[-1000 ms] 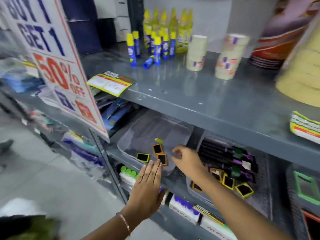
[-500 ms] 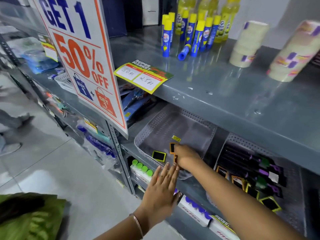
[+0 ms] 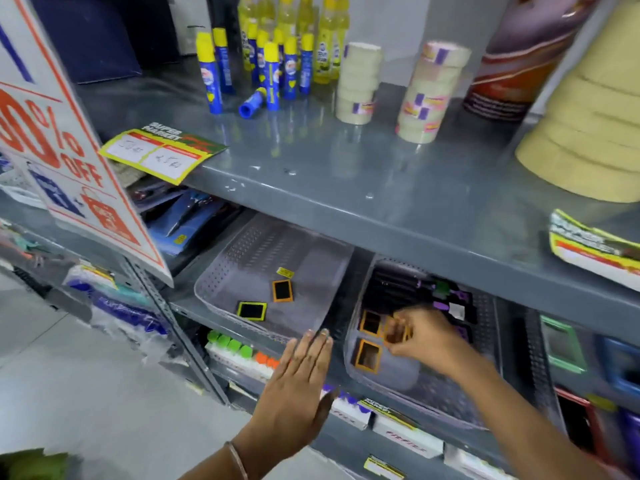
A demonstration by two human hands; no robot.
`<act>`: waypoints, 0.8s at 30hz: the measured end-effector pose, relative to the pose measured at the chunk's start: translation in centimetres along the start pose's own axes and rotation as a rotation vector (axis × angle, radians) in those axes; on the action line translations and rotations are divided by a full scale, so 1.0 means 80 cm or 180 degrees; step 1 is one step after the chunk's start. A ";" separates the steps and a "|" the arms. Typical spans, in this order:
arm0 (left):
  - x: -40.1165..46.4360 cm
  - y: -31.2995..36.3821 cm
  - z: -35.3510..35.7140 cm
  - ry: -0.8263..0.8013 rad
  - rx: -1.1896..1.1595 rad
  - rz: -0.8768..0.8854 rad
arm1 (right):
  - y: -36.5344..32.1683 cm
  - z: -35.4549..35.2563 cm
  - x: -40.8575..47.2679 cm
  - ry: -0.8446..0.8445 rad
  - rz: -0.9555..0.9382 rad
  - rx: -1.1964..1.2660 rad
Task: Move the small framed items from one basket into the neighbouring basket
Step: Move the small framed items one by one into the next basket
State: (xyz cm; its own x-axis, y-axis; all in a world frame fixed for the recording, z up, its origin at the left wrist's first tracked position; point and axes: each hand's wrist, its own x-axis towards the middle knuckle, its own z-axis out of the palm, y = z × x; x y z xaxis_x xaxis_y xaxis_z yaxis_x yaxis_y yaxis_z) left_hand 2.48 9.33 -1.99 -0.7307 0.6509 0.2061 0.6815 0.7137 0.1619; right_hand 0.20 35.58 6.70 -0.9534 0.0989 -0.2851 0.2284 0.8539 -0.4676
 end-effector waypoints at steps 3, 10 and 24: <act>0.008 0.032 0.002 -0.0089 0.0018 0.0349 | 0.029 0.023 -0.014 -0.0223 0.0245 -0.0064; 0.003 0.057 0.004 -0.0255 0.0215 0.0486 | 0.039 0.052 -0.011 -0.0136 0.0401 0.0072; 0.001 0.057 0.000 -0.0371 0.0104 0.0380 | 0.044 0.064 -0.010 -0.0161 0.0511 -0.0115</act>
State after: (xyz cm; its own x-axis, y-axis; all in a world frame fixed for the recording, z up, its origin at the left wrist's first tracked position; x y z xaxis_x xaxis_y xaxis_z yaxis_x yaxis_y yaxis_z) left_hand 5.54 12.62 -1.26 -0.6457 0.7559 0.1082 0.7635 0.6362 0.1112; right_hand 2.78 35.88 1.01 -0.8940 0.2104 -0.3957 0.3687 0.8472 -0.3825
